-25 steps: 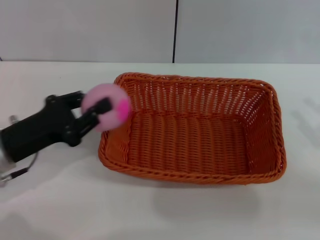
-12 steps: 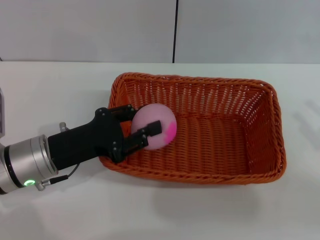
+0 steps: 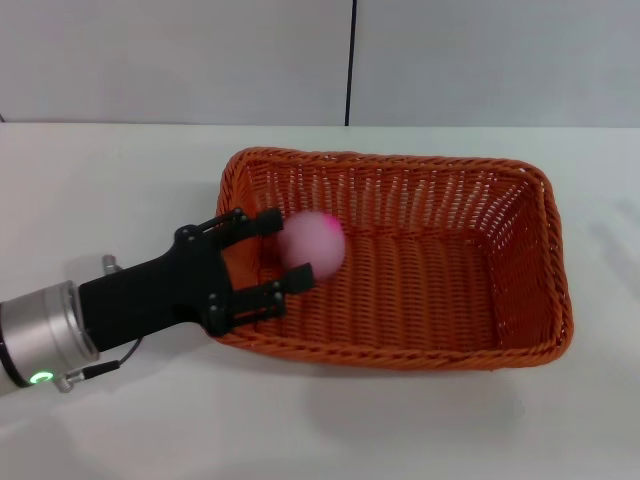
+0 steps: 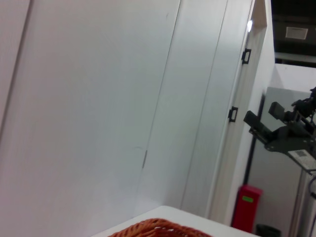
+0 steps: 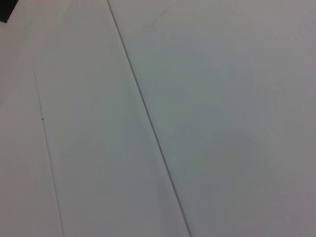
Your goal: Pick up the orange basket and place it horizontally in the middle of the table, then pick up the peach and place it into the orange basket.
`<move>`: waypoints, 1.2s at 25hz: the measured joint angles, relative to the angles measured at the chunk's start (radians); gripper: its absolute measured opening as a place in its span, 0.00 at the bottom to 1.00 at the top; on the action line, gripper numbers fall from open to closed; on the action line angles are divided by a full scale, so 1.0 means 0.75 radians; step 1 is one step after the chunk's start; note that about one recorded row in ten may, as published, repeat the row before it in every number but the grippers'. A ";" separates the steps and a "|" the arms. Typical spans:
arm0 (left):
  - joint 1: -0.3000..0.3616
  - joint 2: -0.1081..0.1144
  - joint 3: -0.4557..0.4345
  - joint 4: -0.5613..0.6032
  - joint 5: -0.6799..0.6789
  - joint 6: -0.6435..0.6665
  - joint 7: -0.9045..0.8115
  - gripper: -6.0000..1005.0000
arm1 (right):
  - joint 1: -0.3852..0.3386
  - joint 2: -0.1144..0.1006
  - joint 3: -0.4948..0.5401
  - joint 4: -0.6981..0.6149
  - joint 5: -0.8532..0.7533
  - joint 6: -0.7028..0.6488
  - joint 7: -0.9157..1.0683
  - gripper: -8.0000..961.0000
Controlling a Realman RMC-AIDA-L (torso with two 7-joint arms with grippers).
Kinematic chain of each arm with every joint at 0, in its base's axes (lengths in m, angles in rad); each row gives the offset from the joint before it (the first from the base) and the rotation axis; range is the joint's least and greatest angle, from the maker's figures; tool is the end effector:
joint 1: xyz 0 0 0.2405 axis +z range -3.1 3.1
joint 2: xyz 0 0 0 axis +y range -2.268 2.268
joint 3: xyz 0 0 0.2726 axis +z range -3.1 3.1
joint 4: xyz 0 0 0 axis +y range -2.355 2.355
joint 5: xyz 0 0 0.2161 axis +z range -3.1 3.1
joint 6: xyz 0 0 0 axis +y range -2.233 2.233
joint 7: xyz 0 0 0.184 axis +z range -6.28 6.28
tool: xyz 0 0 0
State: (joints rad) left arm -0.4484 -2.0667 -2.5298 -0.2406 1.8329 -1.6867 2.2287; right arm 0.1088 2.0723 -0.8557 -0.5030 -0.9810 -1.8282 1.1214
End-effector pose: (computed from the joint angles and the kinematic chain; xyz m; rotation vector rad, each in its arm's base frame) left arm -0.2689 0.2900 -0.0735 -2.5851 -0.5147 -1.1241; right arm 0.3004 0.2582 0.0600 -1.8565 0.5101 1.4935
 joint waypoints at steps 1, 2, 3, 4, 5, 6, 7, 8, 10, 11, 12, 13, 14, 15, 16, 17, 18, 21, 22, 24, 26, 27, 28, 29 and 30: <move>0.012 0.001 -0.002 -0.014 0.000 -0.003 0.000 0.77 | -0.001 0.000 0.008 0.003 0.000 0.000 0.000 0.63; 0.027 0.001 -0.006 -0.027 0.000 -0.004 0.000 0.77 | -0.001 0.001 0.015 0.012 0.001 0.000 -0.002 0.63; 0.074 0.002 -0.040 -0.067 -0.011 -0.005 0.002 0.78 | 0.001 0.001 0.025 0.028 0.002 -0.001 -0.010 0.63; 0.074 0.002 -0.040 -0.067 -0.011 -0.005 0.002 0.78 | 0.006 0.001 0.035 0.050 0.004 -0.001 -0.024 0.63; 0.100 0.003 -0.065 -0.083 -0.022 -0.004 0.004 0.78 | 0.013 0.001 0.052 0.077 0.004 -0.001 -0.043 0.63; 0.135 0.003 -0.104 -0.096 -0.051 -0.004 0.014 0.79 | 0.021 0.001 0.067 0.100 0.004 0.000 -0.062 0.63; 0.167 0.005 -0.140 -0.104 -0.078 -0.002 0.025 0.79 | 0.030 0.002 0.089 0.135 0.004 0.002 -0.087 0.63; 0.241 0.005 -0.241 -0.106 -0.158 -0.001 0.074 0.79 | 0.052 0.004 0.142 0.205 0.005 0.004 -0.149 0.63; 0.274 0.005 -0.292 -0.101 -0.195 -0.001 0.102 0.80 | 0.064 0.005 0.175 0.247 0.005 0.005 -0.190 0.63; 0.309 0.004 -0.343 -0.089 -0.244 -0.002 0.139 0.81 | 0.078 0.005 0.213 0.296 0.006 0.006 -0.235 0.63; 0.346 0.002 -0.397 -0.071 -0.308 -0.004 0.187 0.80 | 0.092 0.006 0.251 0.348 0.006 0.008 -0.288 0.63; 0.391 0.002 -0.445 -0.039 -0.395 -0.006 0.249 0.80 | 0.101 0.006 0.279 0.386 0.007 0.009 -0.328 0.63; 0.391 0.002 -0.445 -0.039 -0.395 -0.006 0.249 0.80 | 0.113 0.006 0.319 0.436 0.007 0.015 -0.392 0.63; 0.414 0.002 -0.460 -0.023 -0.447 -0.007 0.278 0.80 | 0.119 0.007 0.345 0.467 0.007 0.020 -0.437 0.63; 0.435 0.001 -0.466 -0.009 -0.503 -0.007 0.303 0.80 | 0.129 0.007 0.389 0.507 0.007 0.033 -0.518 0.63; 0.451 0.001 -0.467 0.002 -0.543 -0.005 0.318 0.80 | 0.137 0.008 0.431 0.541 0.007 0.048 -0.586 0.63; 0.465 0.001 -0.467 0.021 -0.587 -0.002 0.335 0.80 | 0.152 0.008 0.518 0.585 0.007 0.078 -0.686 0.63; 0.484 0.000 -0.467 0.074 -0.681 0.009 0.369 0.80 | 0.164 0.008 0.597 0.612 0.007 0.104 -0.742 0.63; 0.489 0.000 -0.467 0.100 -0.721 0.015 0.388 0.80 | 0.169 0.008 0.638 0.622 0.008 0.118 -0.753 0.63; 0.487 -0.001 -0.467 0.136 -0.769 0.026 0.432 0.80 | 0.182 0.009 0.696 0.638 0.008 0.157 -0.757 0.63; 0.476 -0.003 -0.468 0.171 -0.794 0.042 0.509 0.80 | 0.198 0.010 0.720 0.650 0.008 0.213 -0.765 0.63; 0.468 -0.003 -0.468 0.183 -0.800 0.054 0.549 0.80 | 0.206 0.010 0.722 0.651 0.008 0.248 -0.774 0.63; 0.463 -0.004 -0.468 0.194 -0.803 0.061 0.575 0.80 | 0.219 0.010 0.723 0.651 0.008 0.292 -0.789 0.63; 0.458 -0.004 -0.468 0.205 -0.809 0.068 0.599 0.80 | 0.219 0.010 0.723 0.651 0.008 0.292 -0.789 0.63; 0.455 -0.004 -0.468 0.210 -0.814 0.068 0.603 0.80 | 0.224 0.010 0.723 0.649 0.008 0.298 -0.793 0.63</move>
State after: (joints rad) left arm -0.1068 -2.0694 -2.8808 -0.0832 1.2223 -1.6354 2.6812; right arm 0.2768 2.0801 -0.3132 -0.0160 -0.9753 -1.6047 0.5267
